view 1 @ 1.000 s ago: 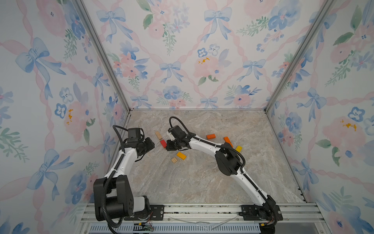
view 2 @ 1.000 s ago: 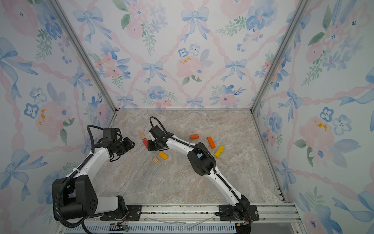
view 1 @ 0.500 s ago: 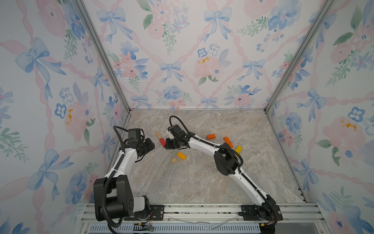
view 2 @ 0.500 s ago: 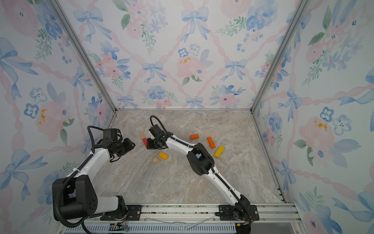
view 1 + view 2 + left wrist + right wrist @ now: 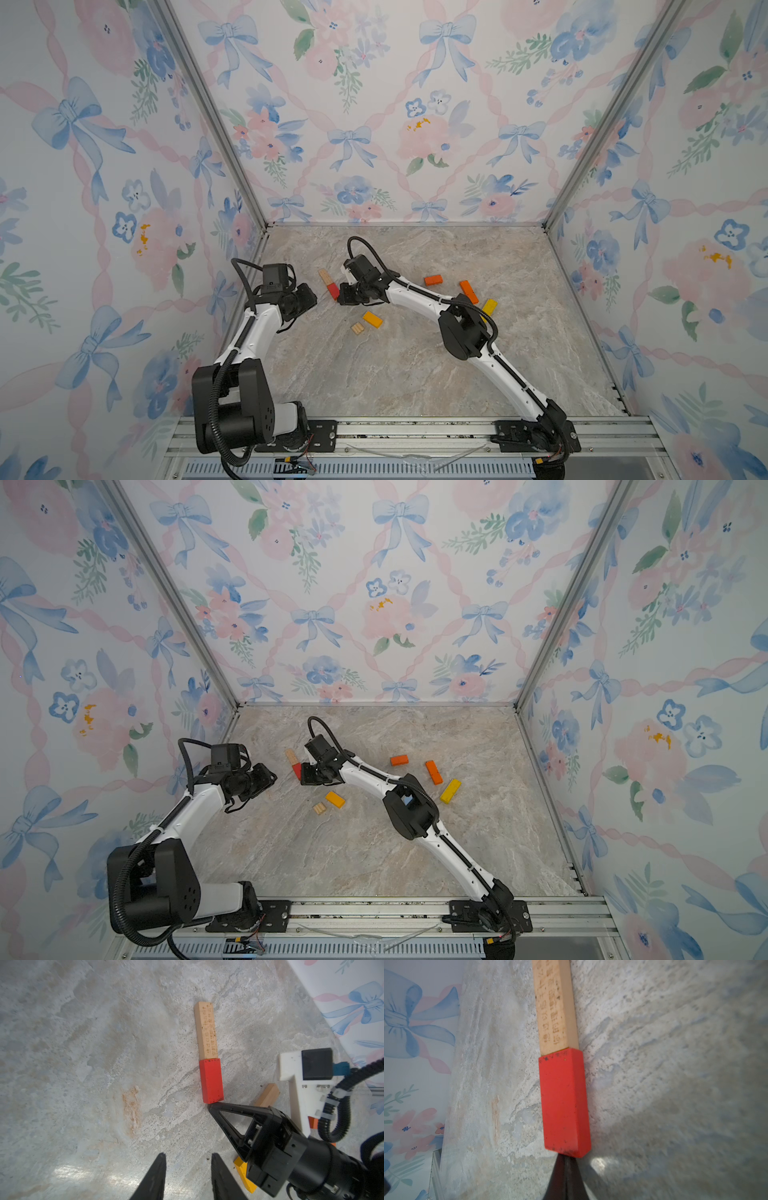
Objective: Assemble the letter v with building blocks
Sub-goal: Assemble the building block at the center of the board.
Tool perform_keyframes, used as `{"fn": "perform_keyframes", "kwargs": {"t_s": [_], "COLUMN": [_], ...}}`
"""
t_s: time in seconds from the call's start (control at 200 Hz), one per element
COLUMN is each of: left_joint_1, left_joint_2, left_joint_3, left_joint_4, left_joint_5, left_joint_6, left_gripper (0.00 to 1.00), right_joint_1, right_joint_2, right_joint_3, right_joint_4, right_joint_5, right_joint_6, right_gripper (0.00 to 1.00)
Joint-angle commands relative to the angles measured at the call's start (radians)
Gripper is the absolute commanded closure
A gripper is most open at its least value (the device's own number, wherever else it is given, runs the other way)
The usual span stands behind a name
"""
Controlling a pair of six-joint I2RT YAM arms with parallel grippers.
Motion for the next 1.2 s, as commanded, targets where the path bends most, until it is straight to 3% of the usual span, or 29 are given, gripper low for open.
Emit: {"fn": "perform_keyframes", "kwargs": {"t_s": [0.0,0.625,1.195], "left_joint_1": [0.006,0.006,0.003], "left_joint_2": [0.002,-0.008,-0.104], "left_joint_3": [-0.014,-0.02,-0.039], "left_joint_4": [0.01,0.01,0.009], "left_joint_5": [0.01,0.01,0.041], "left_joint_6": [-0.008,-0.011,-0.052], "left_gripper": [0.61,0.61,0.62], "right_joint_1": [-0.019,-0.022,-0.022], "right_joint_2": [0.068,0.06,-0.198], "right_joint_3": [0.02,0.027,-0.102], "right_joint_4": [-0.082,-0.103,-0.104], "right_joint_5": [0.035,0.035,0.015], "right_joint_6": [0.012,0.01,-0.074], "right_gripper": [1.0,1.0,1.0]}}
